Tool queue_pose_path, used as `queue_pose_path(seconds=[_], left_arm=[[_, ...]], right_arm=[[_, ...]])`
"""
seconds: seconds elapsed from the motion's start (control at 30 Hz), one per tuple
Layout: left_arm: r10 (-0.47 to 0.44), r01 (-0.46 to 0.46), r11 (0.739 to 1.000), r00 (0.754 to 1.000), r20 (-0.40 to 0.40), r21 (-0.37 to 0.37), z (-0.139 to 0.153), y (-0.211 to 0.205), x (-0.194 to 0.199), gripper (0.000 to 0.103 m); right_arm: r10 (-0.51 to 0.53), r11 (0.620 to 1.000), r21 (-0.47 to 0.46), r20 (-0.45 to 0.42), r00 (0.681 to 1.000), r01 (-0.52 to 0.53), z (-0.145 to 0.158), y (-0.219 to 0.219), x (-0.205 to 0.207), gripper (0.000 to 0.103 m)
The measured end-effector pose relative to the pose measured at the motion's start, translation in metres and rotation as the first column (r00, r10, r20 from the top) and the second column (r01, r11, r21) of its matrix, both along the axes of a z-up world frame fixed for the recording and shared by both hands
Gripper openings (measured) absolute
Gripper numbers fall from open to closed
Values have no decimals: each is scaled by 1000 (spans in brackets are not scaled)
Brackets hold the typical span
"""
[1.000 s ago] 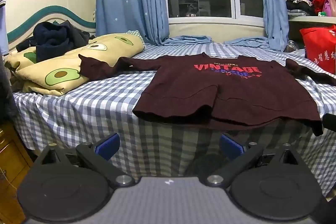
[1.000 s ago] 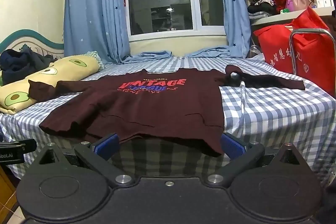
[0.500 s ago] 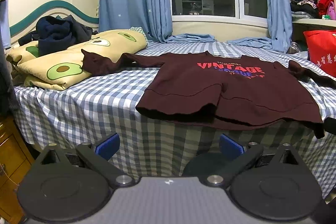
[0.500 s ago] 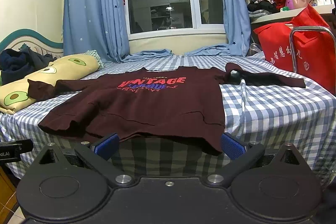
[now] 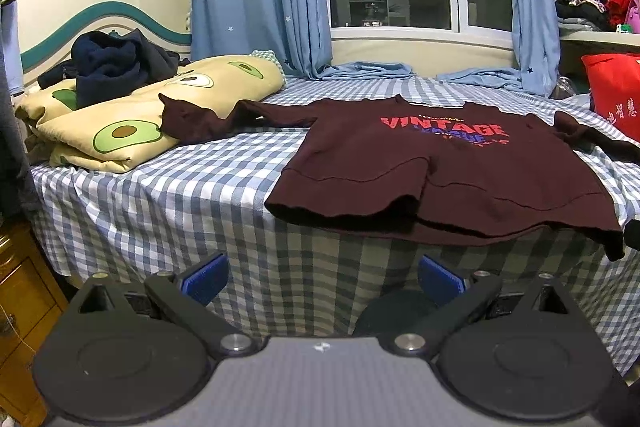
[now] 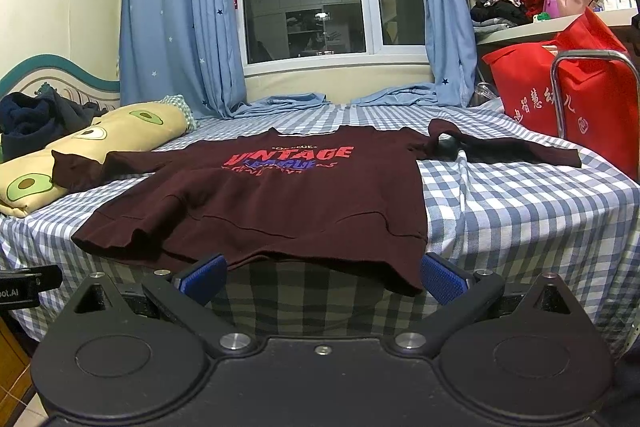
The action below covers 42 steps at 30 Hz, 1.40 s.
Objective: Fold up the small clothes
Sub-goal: 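Move both grippers toward the maroon T-shirt lying flat on the bed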
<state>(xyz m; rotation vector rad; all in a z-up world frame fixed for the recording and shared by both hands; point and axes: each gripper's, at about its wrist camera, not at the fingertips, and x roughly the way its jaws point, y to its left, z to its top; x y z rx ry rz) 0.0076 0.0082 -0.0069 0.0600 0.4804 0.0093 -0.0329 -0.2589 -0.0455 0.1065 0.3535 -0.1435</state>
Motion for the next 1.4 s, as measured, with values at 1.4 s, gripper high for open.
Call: queue_pose_path(seconds=[1.4], left_arm=[[-3, 2, 1000, 997, -77, -8, 11, -9, 19, 103]], right_arm=[[14, 1000, 0, -31, 999, -14, 9, -7, 8, 103]])
